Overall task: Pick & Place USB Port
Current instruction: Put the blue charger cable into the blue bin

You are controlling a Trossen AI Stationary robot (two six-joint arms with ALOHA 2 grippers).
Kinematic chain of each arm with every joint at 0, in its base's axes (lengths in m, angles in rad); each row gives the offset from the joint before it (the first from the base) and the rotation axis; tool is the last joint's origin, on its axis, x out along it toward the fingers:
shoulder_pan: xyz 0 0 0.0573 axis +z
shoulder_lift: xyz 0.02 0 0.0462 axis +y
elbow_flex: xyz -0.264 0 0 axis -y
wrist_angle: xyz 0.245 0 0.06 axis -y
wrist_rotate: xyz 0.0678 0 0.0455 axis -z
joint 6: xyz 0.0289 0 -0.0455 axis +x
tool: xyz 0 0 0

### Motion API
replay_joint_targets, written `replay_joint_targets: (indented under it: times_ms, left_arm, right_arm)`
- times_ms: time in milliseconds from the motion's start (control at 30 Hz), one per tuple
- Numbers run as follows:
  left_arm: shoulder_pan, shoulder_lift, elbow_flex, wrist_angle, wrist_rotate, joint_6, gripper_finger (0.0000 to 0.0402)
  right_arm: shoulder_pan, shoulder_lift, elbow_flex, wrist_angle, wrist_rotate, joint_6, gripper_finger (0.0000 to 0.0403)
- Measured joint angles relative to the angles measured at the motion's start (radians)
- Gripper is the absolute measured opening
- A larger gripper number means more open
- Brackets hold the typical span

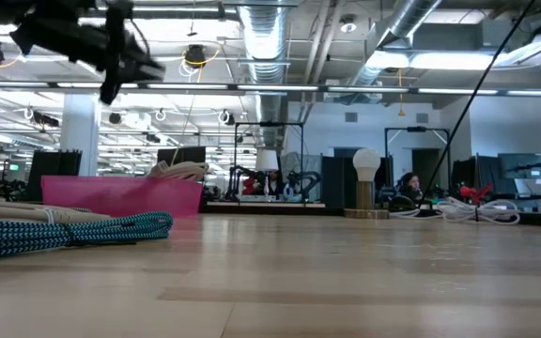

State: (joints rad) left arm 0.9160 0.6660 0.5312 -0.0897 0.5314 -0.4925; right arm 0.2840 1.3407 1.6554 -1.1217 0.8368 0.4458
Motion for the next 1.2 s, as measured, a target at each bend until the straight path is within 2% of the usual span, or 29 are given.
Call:
replay_joint_targets:
  times_ms: [100,233,433,633,933,1033,1200]
  left_arm:
    - [-0.037,-0.041,0.000,0.114,0.086,-0.062,0.0086]
    - [-0.119,-0.110,0.000,0.211,0.085,-0.086,0.0086]
    - [-0.245,-0.197,0.024,0.219,-0.039,-0.089,0.0085]
    - [-0.364,-0.214,0.066,0.218,-0.121,-0.089,0.0085]
    - [-0.581,-0.179,0.078,0.218,-0.216,-0.087,0.0085]
    - [-0.674,-0.156,0.078,0.219,-0.272,-0.057,0.0085]
    - [-0.860,-0.126,0.078,0.230,-0.426,0.093,0.0085]
  right_arm:
    - [0.000,0.000,0.000,0.000,-0.005,0.000,0.0127]
    - [0.003,0.000,0.000,0.000,-0.032,0.000,0.0127]
    - [0.011,0.000,0.000,0.000,-0.035,0.000,0.0127]
    - [0.017,0.000,0.000,0.000,-0.059,0.000,0.0127]
    - [0.017,0.000,0.000,0.009,-0.236,0.000,0.0127]
    - [0.017,0.000,0.000,0.010,-0.314,0.000,0.0127]
    - [0.018,0.000,0.000,0.035,-0.316,-0.001,0.0127]
